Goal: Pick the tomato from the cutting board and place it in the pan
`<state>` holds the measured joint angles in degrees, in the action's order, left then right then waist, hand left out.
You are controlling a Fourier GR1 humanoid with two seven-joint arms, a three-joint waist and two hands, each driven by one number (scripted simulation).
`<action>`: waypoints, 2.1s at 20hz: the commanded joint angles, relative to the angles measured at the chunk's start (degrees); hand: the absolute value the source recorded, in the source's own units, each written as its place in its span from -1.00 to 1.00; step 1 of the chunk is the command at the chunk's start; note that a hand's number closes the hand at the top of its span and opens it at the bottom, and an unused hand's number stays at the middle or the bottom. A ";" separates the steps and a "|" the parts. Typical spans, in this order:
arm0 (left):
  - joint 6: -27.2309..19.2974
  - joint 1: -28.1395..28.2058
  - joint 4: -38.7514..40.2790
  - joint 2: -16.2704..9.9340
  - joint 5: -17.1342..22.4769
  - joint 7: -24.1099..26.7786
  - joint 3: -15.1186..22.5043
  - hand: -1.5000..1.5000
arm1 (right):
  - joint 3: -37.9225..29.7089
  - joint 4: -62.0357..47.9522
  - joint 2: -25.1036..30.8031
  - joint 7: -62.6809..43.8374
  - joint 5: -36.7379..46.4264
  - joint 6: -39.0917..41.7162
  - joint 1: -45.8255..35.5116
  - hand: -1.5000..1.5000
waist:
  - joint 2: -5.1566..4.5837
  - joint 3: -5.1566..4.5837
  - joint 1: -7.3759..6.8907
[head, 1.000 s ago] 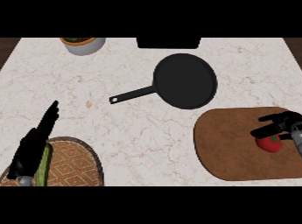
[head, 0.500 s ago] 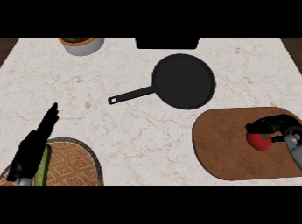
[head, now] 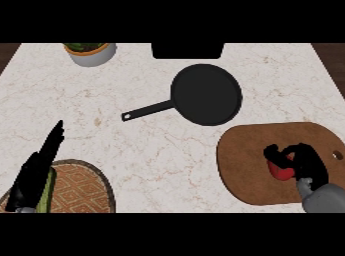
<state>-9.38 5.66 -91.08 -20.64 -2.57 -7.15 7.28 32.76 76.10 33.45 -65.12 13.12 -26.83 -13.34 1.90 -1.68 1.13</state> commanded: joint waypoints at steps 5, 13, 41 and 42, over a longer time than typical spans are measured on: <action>0.01 0.69 -0.06 0.49 -0.36 -0.93 0.75 0.00 | 2.62 1.62 6.72 -15.35 25.42 -5.00 -6.30 1.00 | -0.06 0.72 0.78; 0.44 0.41 -0.70 -0.09 -0.19 -0.61 -0.08 0.00 | -0.55 5.29 -1.17 -20.07 44.11 5.77 -15.49 1.00 | -0.72 1.23 -0.08; 3.04 -5.50 0.46 1.73 -1.22 -0.69 0.83 0.00 | -41.14 -44.40 -26.76 10.63 31.78 -11.29 -40.85 1.00 | -4.01 2.05 -5.50; 3.35 -5.49 0.65 1.44 -1.02 0.80 0.40 0.00 | -42.13 -46.24 -27.53 11.48 31.26 -13.06 -40.19 -1.00 | -4.21 1.99 -5.97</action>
<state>-6.33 0.32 -90.68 -19.05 -3.72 -7.36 8.06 -3.04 31.62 7.80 -54.89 50.31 -33.35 -53.49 -1.94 0.22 -4.38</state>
